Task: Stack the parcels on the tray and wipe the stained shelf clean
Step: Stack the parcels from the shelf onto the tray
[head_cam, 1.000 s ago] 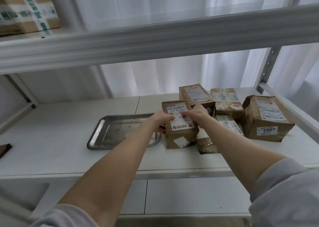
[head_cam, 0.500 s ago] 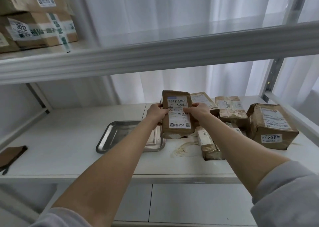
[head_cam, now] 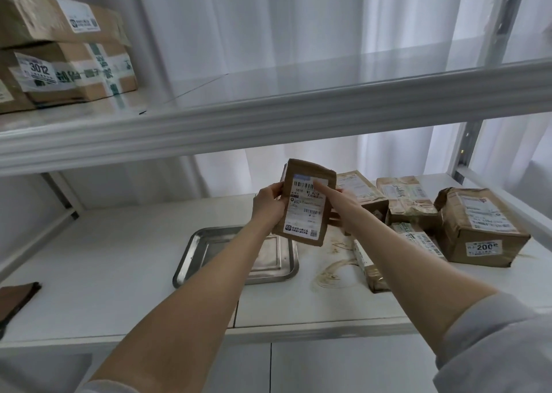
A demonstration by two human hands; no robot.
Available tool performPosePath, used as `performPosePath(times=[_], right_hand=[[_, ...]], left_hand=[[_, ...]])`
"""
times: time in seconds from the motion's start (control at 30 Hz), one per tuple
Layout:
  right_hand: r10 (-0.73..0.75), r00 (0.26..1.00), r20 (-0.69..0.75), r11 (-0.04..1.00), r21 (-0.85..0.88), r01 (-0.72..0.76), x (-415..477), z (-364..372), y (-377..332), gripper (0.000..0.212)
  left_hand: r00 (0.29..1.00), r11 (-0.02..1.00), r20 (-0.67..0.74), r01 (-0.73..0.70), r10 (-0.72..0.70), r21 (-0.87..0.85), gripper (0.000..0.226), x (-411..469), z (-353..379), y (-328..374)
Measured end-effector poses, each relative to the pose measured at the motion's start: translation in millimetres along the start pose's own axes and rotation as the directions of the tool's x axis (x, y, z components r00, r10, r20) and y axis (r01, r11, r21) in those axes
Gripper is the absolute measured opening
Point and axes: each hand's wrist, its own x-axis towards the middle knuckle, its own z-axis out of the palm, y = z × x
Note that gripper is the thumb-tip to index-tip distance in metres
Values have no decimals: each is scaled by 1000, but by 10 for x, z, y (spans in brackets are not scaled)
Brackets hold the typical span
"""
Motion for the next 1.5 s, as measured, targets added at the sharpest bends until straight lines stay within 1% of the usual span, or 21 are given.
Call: performPosePath(times=[0.07, 0.13, 0.2, 0.23, 0.33, 0.43, 0.5, 0.57, 0.6, 0.63, 0.7, 0.73, 0.83, 0.9, 0.97, 1.03, 1.1, 1.2, 1.33, 1.43, 1.5], right_hand=[[-19, 1000, -18, 1000, -13, 19, 5, 49, -10, 69], [-21, 999, -37, 1000, -20, 20, -7, 77, -18, 88], [27, 999, -21, 1000, 12, -27, 18, 94, -2, 110], [66, 998, -6, 997, 40, -66, 26, 95, 1, 112], [162, 986, 31, 973, 162, -165, 35, 57, -5, 92], [171, 985, 27, 954, 245, -172, 51, 28, 4, 76], [171, 985, 5, 946, 277, -166, 48, 32, 0, 70], [178, 984, -2, 941, 293, -170, 63, 52, 15, 71], [176, 984, 3, 941, 293, -169, 61, 64, 20, 72], [170, 985, 13, 942, 290, -166, 66, 72, 26, 73], [149, 988, 39, 953, 261, -154, 76, 83, 37, 76], [132, 989, 62, 962, 235, -143, 71, 84, 40, 73], [102, 983, 155, 978, 163, -128, 70, 76, 57, 53], [95, 976, 194, 987, 112, -118, 92, 62, 75, 53], [88, 969, 232, 991, 76, -108, 105, 60, 71, 58], [73, 961, 268, 993, 67, -94, 105, 62, 60, 63], [61, 956, 287, 995, 59, -81, 99, 61, 45, 67], [74, 956, 283, 996, 33, -86, 124, 50, 60, 72], [95, 946, 309, 995, 2, -101, 120, 7, 99, 63], [101, 948, 301, 995, -12, -102, 155, -10, 124, 61], [102, 961, 258, 995, -20, -101, 179, -10, 121, 66]], left_hand=[[998, 995, -3, -68, 68, 68, 38, 6, -22, -15], [991, 980, -7, -134, 137, 144, 41, 13, -37, -25], [981, 963, -19, -185, 193, 198, 40, 28, -52, -49], [977, 957, -20, -202, 210, 207, 39, 29, -61, -60], [973, 952, -7, -224, 231, 206, 37, 58, -82, -115], [976, 966, 7, -215, 216, 144, 32, 70, -114, -163], [982, 980, 22, -187, 186, 69, 30, 62, -132, -167], [994, 994, 22, -106, 106, 9, 30, 50, -135, -155], [999, 998, 10, -42, 43, -53, 30, 54, -131, -153], [999, 987, -2, 32, -33, -154, 33, 54, -131, -143], [980, 910, 10, 188, -199, -369, 44, 63, -138, -122], [968, 868, 33, 237, -248, -436, 48, 79, -151, -122], [954, 811, 88, 289, -285, -509, 50, 117, -215, -126], [939, 761, 127, 333, -319, -557, 51, 129, -238, -127], [922, 685, 171, 374, -347, -626, 67, 136, -244, -140], [910, 644, 182, 395, -373, -655, 79, 134, -237, -147], [902, 631, 186, 409, -390, -659, 77, 141, -220, -165], [892, 627, 191, 428, -410, -651, 59, 132, -205, -160], [881, 625, 266, 467, -392, -626, 35, 119, -228, -209], [888, 654, 286, 459, -360, -602, 31, 117, -236, -291], [895, 668, 293, 446, -336, -596, 28, 109, -236, -326]])
